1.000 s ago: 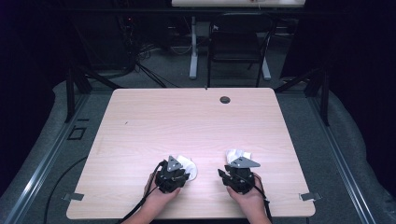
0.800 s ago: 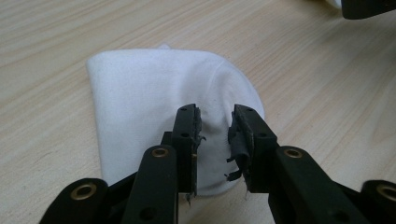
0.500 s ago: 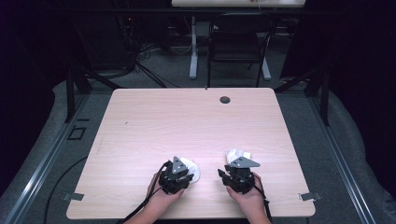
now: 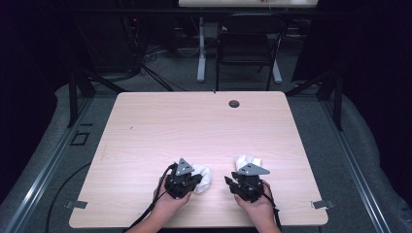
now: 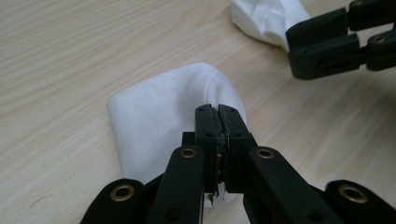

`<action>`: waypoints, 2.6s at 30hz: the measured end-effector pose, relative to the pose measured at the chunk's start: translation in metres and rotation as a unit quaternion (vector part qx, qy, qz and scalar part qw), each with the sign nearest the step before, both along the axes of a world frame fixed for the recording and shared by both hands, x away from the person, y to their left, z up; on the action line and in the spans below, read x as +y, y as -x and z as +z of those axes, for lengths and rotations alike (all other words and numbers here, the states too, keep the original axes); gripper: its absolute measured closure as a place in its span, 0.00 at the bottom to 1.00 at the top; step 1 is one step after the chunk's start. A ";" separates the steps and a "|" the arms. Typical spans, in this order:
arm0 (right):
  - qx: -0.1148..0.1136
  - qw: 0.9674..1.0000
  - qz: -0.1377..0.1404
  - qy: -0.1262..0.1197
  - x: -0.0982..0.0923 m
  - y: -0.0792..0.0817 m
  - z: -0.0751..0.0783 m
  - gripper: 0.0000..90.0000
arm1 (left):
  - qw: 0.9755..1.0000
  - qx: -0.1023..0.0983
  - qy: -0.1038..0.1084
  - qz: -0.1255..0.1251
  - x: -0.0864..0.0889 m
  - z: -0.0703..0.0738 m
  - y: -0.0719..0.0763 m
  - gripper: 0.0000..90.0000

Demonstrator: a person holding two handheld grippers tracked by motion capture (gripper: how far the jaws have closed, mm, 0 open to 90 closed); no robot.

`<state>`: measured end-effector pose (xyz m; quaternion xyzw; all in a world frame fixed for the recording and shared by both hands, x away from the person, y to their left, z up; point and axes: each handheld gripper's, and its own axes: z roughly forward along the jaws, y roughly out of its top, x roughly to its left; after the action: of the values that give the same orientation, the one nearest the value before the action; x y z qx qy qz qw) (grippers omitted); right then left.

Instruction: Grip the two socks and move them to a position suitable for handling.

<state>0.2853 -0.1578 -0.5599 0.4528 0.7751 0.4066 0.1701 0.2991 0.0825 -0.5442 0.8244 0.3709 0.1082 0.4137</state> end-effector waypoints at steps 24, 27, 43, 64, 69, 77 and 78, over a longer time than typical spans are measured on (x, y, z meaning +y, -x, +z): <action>0.047 0.994 0.082 0.050 0.047 -0.002 -0.018 0.97 | 0.999 0.009 0.033 0.028 0.038 0.012 -0.004 0.97; 0.047 0.994 0.081 0.049 0.046 -0.002 -0.018 0.98 | 0.999 0.014 0.019 0.039 0.047 0.006 -0.007 0.96; 0.052 0.994 0.079 0.050 0.039 -0.003 -0.017 0.98 | 0.997 0.034 0.000 0.069 0.078 -0.018 -0.007 0.83; 0.054 0.994 0.080 0.055 0.034 -0.005 -0.016 0.98 | 0.997 0.038 -0.045 0.054 0.077 -0.029 -0.012 0.76; 0.053 0.994 0.076 0.051 0.032 -0.005 -0.017 0.98 | 0.997 0.036 -0.053 0.041 0.078 -0.024 -0.010 0.72; 0.057 0.994 0.076 0.049 0.029 -0.004 -0.017 0.98 | 0.997 0.038 -0.060 0.021 0.080 -0.029 0.003 0.71; 0.058 0.994 0.076 0.048 0.029 -0.003 -0.017 0.98 | 0.997 0.040 -0.057 0.021 0.079 -0.030 0.005 0.71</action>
<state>0.2885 -0.1292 -0.5767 0.4065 0.8343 0.3541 0.1152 0.2938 0.1617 -0.5739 0.8423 0.3976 0.1052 0.3485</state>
